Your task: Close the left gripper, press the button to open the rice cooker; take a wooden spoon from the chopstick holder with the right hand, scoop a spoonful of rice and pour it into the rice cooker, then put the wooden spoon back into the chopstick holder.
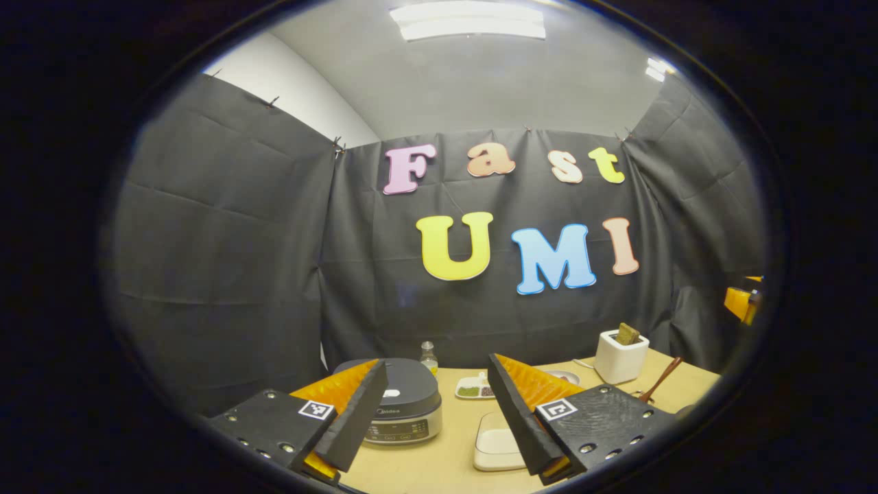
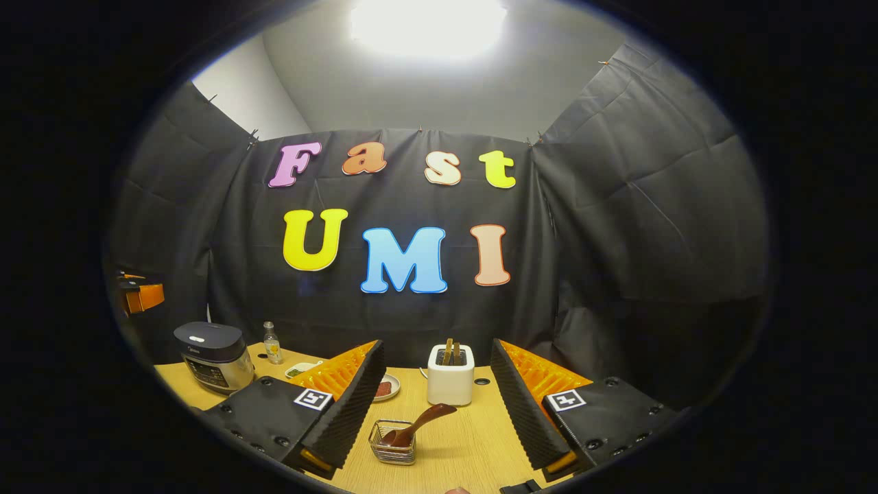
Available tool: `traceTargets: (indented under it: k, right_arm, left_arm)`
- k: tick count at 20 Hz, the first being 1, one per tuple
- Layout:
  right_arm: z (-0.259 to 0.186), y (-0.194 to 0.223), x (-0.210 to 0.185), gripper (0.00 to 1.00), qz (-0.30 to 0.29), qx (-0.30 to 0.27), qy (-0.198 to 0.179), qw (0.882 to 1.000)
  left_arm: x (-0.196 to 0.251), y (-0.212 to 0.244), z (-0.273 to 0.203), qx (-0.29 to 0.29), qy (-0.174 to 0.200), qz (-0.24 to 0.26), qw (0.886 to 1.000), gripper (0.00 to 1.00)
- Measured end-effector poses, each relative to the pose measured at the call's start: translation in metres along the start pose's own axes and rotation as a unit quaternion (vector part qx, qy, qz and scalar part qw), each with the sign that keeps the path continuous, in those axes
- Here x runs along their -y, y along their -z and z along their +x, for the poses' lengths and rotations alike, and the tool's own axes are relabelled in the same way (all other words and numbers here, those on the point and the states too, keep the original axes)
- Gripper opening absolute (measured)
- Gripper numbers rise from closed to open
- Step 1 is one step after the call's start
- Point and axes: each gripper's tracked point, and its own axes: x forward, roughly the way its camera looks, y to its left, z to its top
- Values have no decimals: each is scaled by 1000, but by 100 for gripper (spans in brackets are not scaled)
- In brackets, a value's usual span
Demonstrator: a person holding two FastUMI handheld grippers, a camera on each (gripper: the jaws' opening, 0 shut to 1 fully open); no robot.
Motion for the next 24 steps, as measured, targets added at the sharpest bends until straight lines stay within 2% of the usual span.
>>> traceTargets:
  k: [6,7,9,10,11,13,14,15,16,17,19,21,24]
  right_arm:
    - [6,7,6,96,8,-2,-12,1000]
    - [6,7,8,97,9,-1,-16,1000]
    - [8,6,11,98,11,2,-25,1000]
    - [10,7,13,97,12,2,-30,999]
    - [13,9,14,97,13,1,-35,999]
    - [17,13,16,98,17,-1,-46,999]
    - [18,14,16,98,17,-2,-53,998]
    - [20,15,16,98,15,-2,-60,998]
    - [20,14,15,98,12,1,-66,998]
    - [21,14,14,97,7,5,-72,997]
    - [21,12,12,98,2,12,-80,997]
    - [21,11,9,97,4,15,-81,997]
    - [24,13,5,97,2,13,-71,997]
  left_arm:
    - [4,-4,6,-2,-9,11,1000,88]
    - [3,-6,7,-1,-15,12,1000,85]
    - [4,-10,7,1,-26,12,1000,66]
    - [4,-13,6,4,-32,11,999,61]
    - [5,-16,5,5,-35,10,999,48]
    - [9,-19,4,5,-38,12,999,44]
    - [5,-21,4,5,-45,14,999,48]
    - [9,-19,5,0,-41,15,999,28]
    - [1,-16,6,-8,-60,23,998,28]
    - [-15,-16,6,-10,-81,32,996,20]
    - [-20,-17,9,-13,-91,30,995,4]
    - [-24,-16,17,-11,-86,27,996,0]
    - [-36,-13,38,-14,-81,32,996,2]
